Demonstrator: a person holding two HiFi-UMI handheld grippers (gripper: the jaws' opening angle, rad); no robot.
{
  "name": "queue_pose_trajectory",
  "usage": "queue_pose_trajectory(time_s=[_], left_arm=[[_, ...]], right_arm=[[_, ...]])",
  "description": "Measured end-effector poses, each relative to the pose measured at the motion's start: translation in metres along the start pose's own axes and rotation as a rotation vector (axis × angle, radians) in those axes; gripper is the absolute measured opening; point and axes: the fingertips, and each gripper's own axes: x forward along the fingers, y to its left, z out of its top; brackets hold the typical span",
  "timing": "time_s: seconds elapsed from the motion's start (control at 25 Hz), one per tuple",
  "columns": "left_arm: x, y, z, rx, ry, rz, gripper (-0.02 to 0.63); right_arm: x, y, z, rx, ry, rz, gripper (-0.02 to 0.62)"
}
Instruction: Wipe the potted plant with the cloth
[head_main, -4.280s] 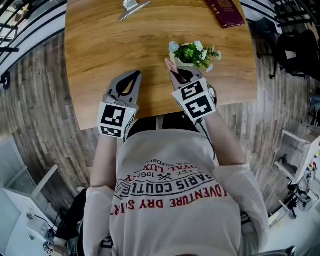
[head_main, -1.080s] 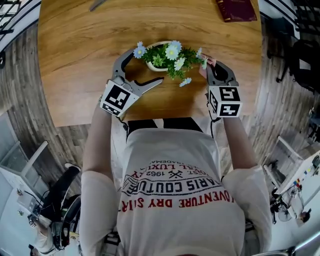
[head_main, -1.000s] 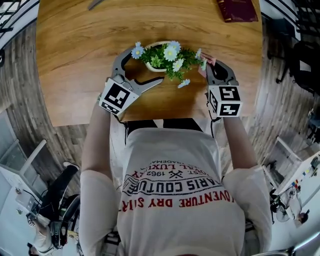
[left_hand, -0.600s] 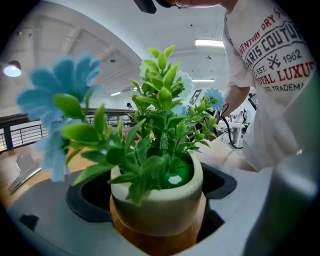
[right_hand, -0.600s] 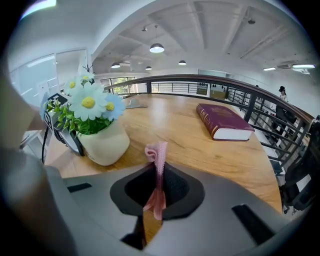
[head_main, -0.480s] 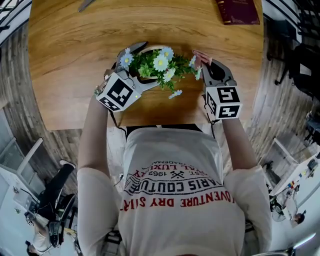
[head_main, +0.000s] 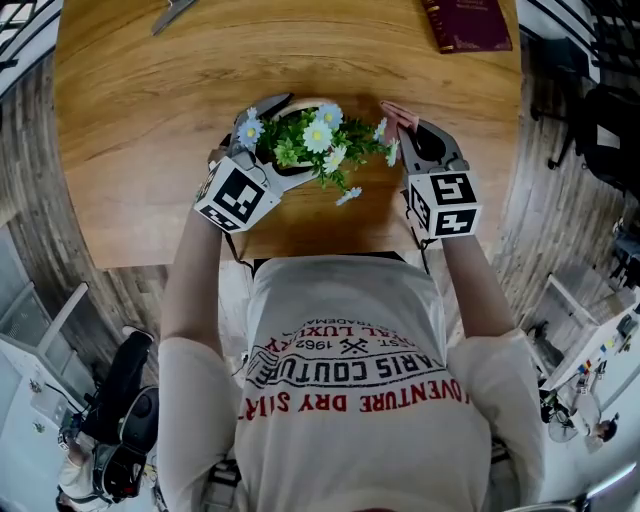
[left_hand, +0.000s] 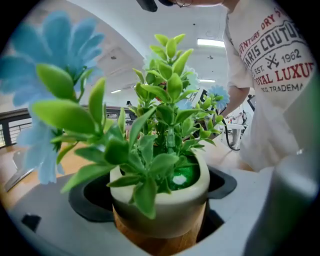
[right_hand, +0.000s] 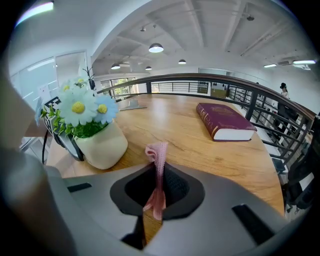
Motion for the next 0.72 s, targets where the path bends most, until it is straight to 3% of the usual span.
queue_pose_trajectory(time_s=[0.2, 0.4, 0.72], left_arm=[[-0.01, 0.004, 0.027, -0.089, -0.101, 0.033, 0.518], [-0.024, 0.013, 0.062, -0.09, -0.122, 0.061, 0.518], [-0.055, 0.038, 0.119, -0.109, -0.163, 0.06, 0.518]], right_arm=[[-0.005, 0.001, 0.008, 0.02, -0.008, -0.002, 0.043], [-0.015, 0.018, 0.029, 0.03, -0.06, 0.03, 0.043], [-0.026, 0.07, 0.093, -0.063, -0.296, 0.124, 0.043]])
